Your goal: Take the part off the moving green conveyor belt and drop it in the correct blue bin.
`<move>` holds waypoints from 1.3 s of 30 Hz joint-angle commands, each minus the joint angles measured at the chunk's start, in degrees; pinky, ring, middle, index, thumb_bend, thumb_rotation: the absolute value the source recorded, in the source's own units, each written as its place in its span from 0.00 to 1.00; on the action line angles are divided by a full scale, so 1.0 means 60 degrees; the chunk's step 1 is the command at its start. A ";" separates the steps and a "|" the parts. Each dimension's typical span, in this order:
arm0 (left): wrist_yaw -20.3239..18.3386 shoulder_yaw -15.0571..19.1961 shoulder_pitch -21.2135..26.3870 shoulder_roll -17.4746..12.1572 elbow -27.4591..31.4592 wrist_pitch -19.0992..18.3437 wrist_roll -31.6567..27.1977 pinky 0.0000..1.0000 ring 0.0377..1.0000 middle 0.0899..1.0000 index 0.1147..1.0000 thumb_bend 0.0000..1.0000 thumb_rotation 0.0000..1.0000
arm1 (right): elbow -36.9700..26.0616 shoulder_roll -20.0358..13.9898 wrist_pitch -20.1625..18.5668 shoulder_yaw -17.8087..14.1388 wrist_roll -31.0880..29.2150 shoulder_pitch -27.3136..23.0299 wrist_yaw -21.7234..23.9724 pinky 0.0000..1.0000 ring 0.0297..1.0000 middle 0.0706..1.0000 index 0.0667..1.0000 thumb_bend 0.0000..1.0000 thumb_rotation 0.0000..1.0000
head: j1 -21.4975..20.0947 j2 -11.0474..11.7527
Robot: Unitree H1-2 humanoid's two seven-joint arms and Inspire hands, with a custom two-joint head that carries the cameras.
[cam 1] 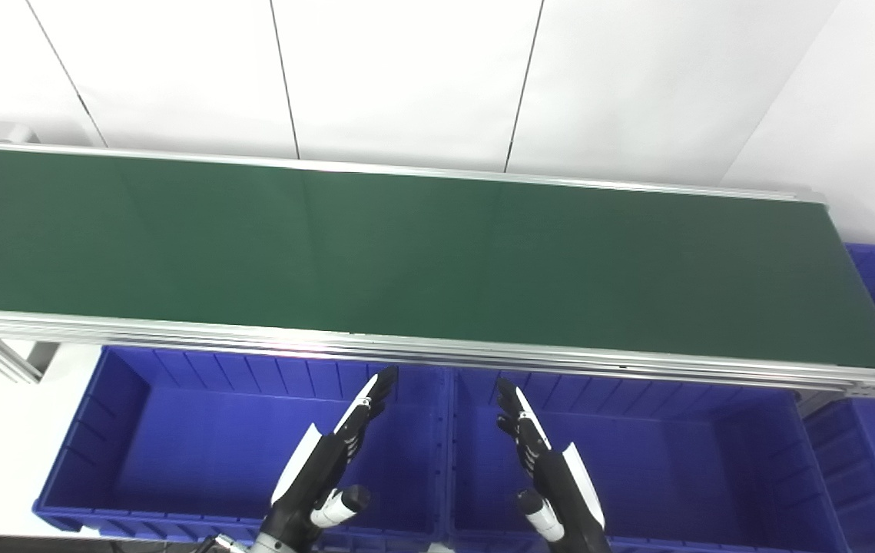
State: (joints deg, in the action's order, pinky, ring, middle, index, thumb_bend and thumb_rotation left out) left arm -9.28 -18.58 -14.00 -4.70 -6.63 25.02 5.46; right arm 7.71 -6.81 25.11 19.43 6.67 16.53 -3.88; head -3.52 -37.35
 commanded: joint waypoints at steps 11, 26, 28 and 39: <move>0.0212 -0.0076 0.0078 0.0011 0.0095 0.0314 0.0102 1.00 1.00 1.00 1.00 1.00 0.98 | -0.0086 0.0013 0.0302 0.0117 -0.0024 -0.0026 -0.0305 0.96 0.99 1.00 0.99 1.00 1.00 | -0.0010 0.0148; 0.0631 -0.0348 0.0113 -0.0148 0.0043 0.0317 0.0296 1.00 1.00 1.00 1.00 1.00 0.99 | 0.0120 -0.0038 0.0302 0.0188 -0.0013 -0.0051 -0.0420 0.97 0.99 0.99 0.98 1.00 0.99 | 0.0009 0.0251; 0.0638 -0.0354 0.0118 -0.0146 0.0029 0.0317 0.0247 1.00 1.00 1.00 1.00 1.00 0.99 | 0.0115 -0.0017 0.0302 0.0173 -0.0012 -0.0054 -0.0433 0.97 0.99 0.99 0.98 1.00 0.98 | -0.0026 0.0197; 0.0651 -0.0370 0.0124 -0.0147 0.0015 0.0317 0.0164 1.00 1.00 1.00 1.00 1.00 0.99 | 0.0087 0.0024 0.0302 0.0140 -0.0038 -0.0038 -0.0394 0.96 0.99 0.98 0.97 1.00 0.98 | -0.0040 0.0179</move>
State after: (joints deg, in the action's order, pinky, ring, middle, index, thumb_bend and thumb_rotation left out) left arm -5.98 -20.65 -13.81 -5.43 -7.22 25.02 6.66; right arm 9.59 -6.97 25.11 20.33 6.66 16.49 -5.69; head -3.78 -36.30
